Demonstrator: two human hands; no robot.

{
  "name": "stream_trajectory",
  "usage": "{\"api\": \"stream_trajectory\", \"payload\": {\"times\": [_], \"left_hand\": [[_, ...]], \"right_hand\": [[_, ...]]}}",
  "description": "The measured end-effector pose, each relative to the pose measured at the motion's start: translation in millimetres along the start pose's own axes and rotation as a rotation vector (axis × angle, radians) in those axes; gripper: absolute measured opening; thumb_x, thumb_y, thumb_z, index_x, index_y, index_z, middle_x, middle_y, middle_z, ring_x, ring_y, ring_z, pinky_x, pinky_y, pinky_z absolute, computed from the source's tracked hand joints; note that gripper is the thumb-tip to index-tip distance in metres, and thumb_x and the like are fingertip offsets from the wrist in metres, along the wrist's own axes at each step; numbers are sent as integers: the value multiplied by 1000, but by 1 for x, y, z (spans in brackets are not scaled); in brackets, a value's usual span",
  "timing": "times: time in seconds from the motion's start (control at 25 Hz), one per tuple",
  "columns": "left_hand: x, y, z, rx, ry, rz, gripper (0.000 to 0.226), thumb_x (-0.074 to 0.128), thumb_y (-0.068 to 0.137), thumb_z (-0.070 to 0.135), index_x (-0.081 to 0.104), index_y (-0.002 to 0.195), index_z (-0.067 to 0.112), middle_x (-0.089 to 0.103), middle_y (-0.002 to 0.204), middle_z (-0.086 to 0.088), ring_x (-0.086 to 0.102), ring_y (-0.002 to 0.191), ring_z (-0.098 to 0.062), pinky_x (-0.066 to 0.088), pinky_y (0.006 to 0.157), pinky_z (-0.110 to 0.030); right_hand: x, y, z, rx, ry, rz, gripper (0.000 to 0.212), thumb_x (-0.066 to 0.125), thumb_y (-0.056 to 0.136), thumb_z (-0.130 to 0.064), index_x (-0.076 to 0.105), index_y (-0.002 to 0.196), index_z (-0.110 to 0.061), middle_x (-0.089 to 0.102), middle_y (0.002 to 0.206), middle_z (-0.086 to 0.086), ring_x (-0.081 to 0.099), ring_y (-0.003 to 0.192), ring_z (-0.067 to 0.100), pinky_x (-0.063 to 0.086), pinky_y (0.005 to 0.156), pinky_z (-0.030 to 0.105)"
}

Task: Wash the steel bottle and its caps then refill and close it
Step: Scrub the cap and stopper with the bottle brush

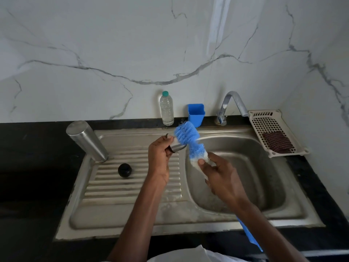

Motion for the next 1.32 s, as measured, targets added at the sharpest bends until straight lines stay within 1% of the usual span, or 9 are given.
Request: {"api": "stream_trajectory", "payload": {"times": [0.2, 0.44, 0.56, 0.68, 0.84, 1.0, 1.12, 1.24, 1.32], "left_hand": [[10, -10, -8, -28, 104, -68, 50, 47, 109, 42, 71, 121, 0, 77, 116, -18, 73, 113, -32, 55, 103, -43], [21, -12, -10, -342, -463, -87, 76, 45, 103, 62, 62, 131, -6, 70, 130, -24, 66, 126, -35, 49, 112, -43], [33, -14, -23, -463, -691, -90, 64, 47, 106, 52, 63, 125, -7, 70, 128, -25, 65, 128, -35, 51, 110, -45], [41, -10, -29, -467, -811, -36, 35, 53, 107, 27, 66, 122, -1, 74, 121, -23, 70, 117, -31, 61, 91, -47], [46, -9, -38, -412, -674, -46, 31, 48, 107, 10, 61, 133, 0, 74, 118, -25, 77, 102, -35, 65, 83, -48], [46, 2, -26, -253, -204, -9, 21, 52, 108, 16, 67, 112, 3, 79, 102, -14, 76, 96, -26, 66, 77, -38], [53, 9, -10, -13, 291, 18, 29, 52, 109, 16, 72, 89, 11, 77, 75, -1, 74, 75, -14, 60, 65, -27], [59, 10, -12, 33, 286, 64, 31, 52, 108, 16, 73, 90, 3, 77, 85, -12, 76, 83, -20, 60, 76, -31], [60, 11, -16, -7, 130, 94, 29, 50, 109, 17, 74, 105, 1, 78, 104, -18, 77, 99, -28, 61, 86, -36]], "right_hand": [[-3, 3, -22, -175, -443, 104, 29, 56, 102, -41, 59, 130, -36, 68, 79, -9, 66, 69, 13, 57, 68, 36], [-1, -28, -10, -481, -606, 333, 40, 77, 92, -24, 66, 131, -21, 57, 49, 0, 56, 41, 25, 32, 51, 25], [-7, -17, 7, -311, -379, 316, 34, 68, 99, -30, 64, 132, -31, 45, 47, -8, 50, 44, 16, 37, 53, 29], [-1, -10, 22, -42, 108, 147, 21, 61, 102, -39, 68, 122, -39, 53, 55, -8, 49, 49, 12, 44, 49, 31], [-10, 2, 20, 329, 482, -130, 17, 60, 102, -40, 71, 107, -27, 51, 59, 4, 34, 39, 12, 24, 40, 17], [-54, 30, 6, 365, 300, -267, 20, 59, 103, -39, 70, 105, -22, 45, 53, 5, 26, 34, 11, 20, 37, 13], [-81, 49, -16, 141, -148, -195, 20, 61, 101, -42, 71, 112, -29, 63, 61, -3, 53, 44, 9, 40, 43, 22], [-86, 37, -33, -136, -558, -57, 24, 60, 99, -44, 64, 122, -37, 73, 90, -7, 69, 76, 12, 55, 72, 35], [-80, 17, -32, -250, -696, -10, 30, 56, 102, -41, 56, 132, -38, 73, 93, -3, 69, 80, 15, 55, 72, 36]]}}
Point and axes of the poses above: each hand's wrist, its own y-axis towards the middle knuckle, its own x-axis out of the palm, z = x × y, the point moved 5 cm from there along y, towards the middle knuckle
